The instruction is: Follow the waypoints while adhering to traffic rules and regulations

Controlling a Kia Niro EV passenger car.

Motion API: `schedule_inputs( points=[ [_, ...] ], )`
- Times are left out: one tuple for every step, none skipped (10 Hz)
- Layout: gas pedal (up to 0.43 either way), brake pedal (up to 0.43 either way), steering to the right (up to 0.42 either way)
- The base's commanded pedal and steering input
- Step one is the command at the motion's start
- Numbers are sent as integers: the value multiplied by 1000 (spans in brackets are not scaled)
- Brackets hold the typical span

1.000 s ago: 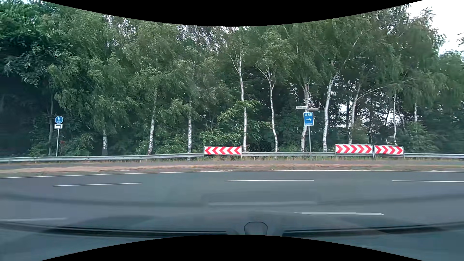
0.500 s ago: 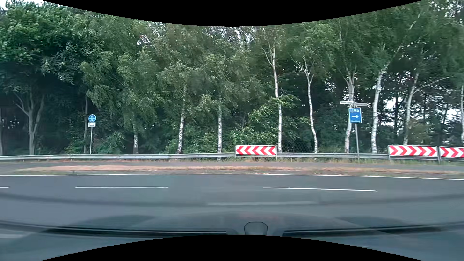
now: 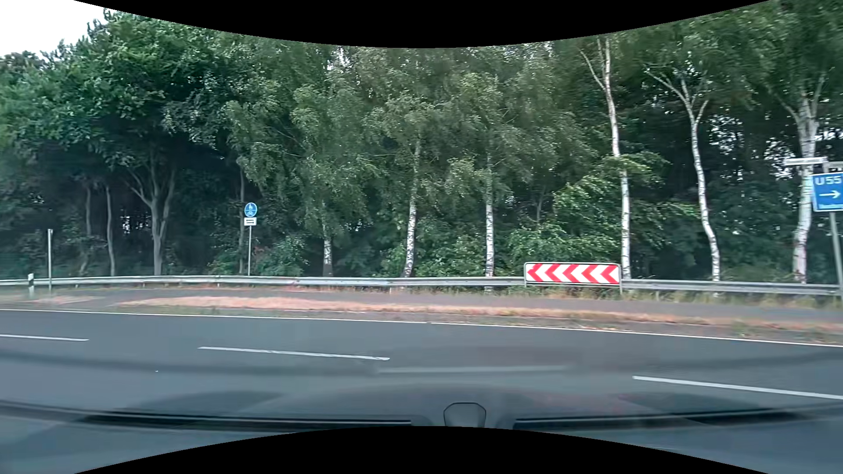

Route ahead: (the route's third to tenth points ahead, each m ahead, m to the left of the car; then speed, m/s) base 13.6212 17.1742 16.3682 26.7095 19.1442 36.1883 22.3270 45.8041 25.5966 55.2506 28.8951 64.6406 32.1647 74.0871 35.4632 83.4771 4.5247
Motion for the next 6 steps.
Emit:
schedule_inputs(
  points=[
    [390, 0, -470],
    [370, 0, -469],
    [370, 0, -466],
    [339, 0, -462],
    [339, 0, -458],
    [311, 0, -454]
  ],
)
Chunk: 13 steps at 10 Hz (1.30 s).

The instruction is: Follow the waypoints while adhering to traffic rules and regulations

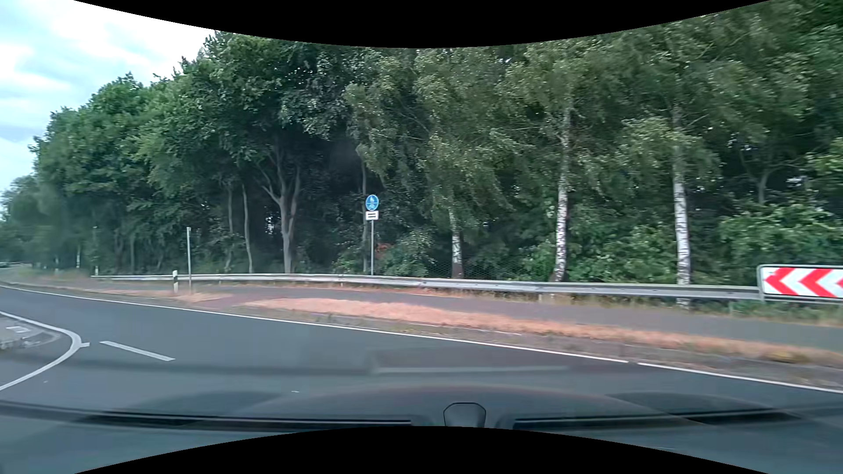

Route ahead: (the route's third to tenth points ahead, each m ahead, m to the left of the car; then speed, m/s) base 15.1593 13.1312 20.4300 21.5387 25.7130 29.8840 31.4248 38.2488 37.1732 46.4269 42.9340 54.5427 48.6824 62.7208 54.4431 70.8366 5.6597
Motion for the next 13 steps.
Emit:
schedule_inputs(
  points=[
    [299, 0, -456],
    [287, 0, -456],
    [260, 0, -454],
    [260, 0, -446],
    [260, 0, -430],
    [260, 0, -415],
    [268, 0, -396],
    [268, 0, -382],
    [287, 0, -356],
    [311, 0, -334],
    [331, 0, -319],
    [350, 0, -297],
    [378, 0, -268]
  ],
)
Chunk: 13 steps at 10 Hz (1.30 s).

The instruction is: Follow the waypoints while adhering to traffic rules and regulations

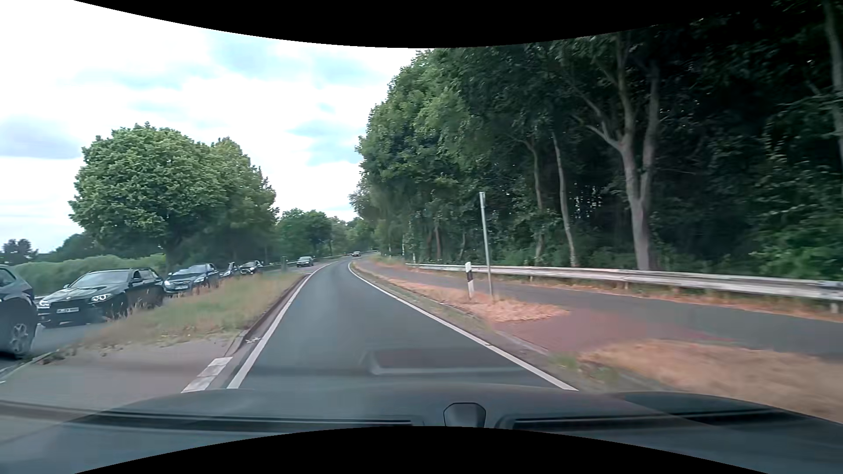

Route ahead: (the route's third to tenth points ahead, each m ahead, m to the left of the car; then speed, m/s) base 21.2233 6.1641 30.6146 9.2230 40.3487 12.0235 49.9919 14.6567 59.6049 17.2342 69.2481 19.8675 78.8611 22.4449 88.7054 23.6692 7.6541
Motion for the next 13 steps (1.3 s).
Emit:
schedule_inputs(
  points=[
    [398, 0, -243],
    [441, 0, -213],
    [469, 0, -178],
    [469, 0, -152],
    [488, 0, -118],
    [500, 0, -89],
    [512, 0, -65],
    [520, 0, -52],
    [520, 0, -41],
    [531, 0, -33],
    [531, 0, -30],
    [531, 0, -29],
    [531, 0, -27]
  ],
)
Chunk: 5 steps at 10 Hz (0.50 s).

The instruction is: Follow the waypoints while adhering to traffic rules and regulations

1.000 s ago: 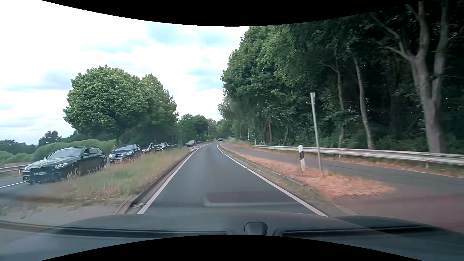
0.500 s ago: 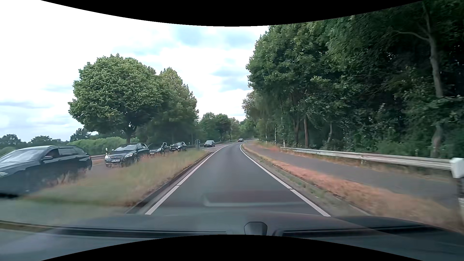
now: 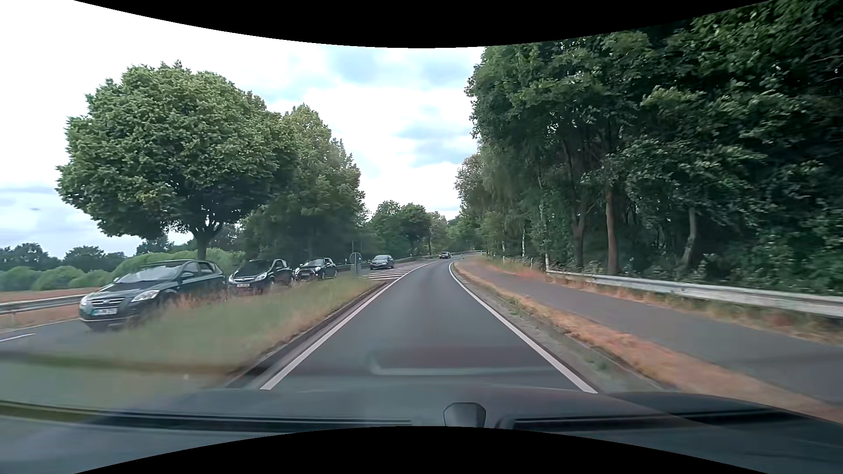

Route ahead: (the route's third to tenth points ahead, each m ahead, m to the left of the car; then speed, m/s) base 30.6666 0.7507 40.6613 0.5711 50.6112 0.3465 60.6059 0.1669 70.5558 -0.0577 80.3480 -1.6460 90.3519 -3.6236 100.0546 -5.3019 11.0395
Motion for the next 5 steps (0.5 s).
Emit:
schedule_inputs(
  points=[
    [531, 0, -24],
    [531, 0, -24],
    [531, 0, -21],
    [531, 0, -13],
    [531, 0, -8]
  ],
)
